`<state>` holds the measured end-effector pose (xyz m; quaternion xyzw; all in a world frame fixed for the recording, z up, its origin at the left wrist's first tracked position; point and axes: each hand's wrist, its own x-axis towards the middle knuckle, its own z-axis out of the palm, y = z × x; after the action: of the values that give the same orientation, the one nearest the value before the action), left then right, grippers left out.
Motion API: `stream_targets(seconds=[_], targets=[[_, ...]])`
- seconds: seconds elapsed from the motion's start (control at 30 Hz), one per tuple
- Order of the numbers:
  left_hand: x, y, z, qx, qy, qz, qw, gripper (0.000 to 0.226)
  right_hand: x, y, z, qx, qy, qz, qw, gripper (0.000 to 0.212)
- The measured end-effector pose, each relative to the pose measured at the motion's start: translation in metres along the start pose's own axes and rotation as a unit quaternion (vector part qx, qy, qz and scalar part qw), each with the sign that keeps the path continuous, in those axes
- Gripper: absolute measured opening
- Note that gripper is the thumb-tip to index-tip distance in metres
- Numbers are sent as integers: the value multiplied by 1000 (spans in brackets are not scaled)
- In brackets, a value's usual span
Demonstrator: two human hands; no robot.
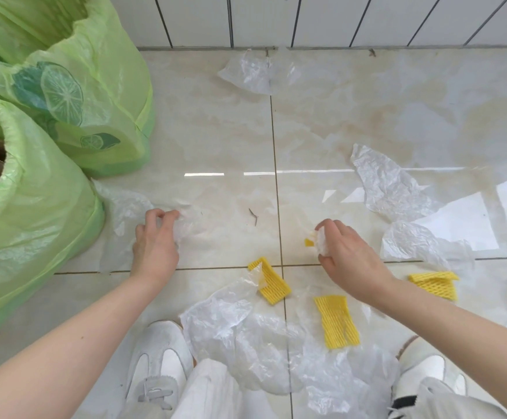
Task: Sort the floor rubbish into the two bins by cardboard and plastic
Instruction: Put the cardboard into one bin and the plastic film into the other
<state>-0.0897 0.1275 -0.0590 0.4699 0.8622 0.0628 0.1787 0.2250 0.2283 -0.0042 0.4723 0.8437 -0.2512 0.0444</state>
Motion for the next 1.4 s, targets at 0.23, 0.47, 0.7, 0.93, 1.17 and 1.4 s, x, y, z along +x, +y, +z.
stream_targets(seconds=[0.23,0.47,0.7,0.93,1.17,1.4], targets=[[-20,15,4,-39,-15,-2,999,54,-56,26,11,-48,-48,24,997,51],[-35,34,8,-48,-36,11,998,44,-92,26,41,-98,-74,77,989,85],[-38,45,8,-45,-64,29,997,38,-83,13,59,-165,-100,103,976,107],[-47,39,16,11,-28,91,995,34,-53,6,65,-173,-83,66,979,80],[-42,28,9,61,-27,144,987,31,-27,12,37,-6,-83,92,992,60],[-35,37,-24,-104,-22,37,994,25,-5,13,9,125,17,125,984,52]])
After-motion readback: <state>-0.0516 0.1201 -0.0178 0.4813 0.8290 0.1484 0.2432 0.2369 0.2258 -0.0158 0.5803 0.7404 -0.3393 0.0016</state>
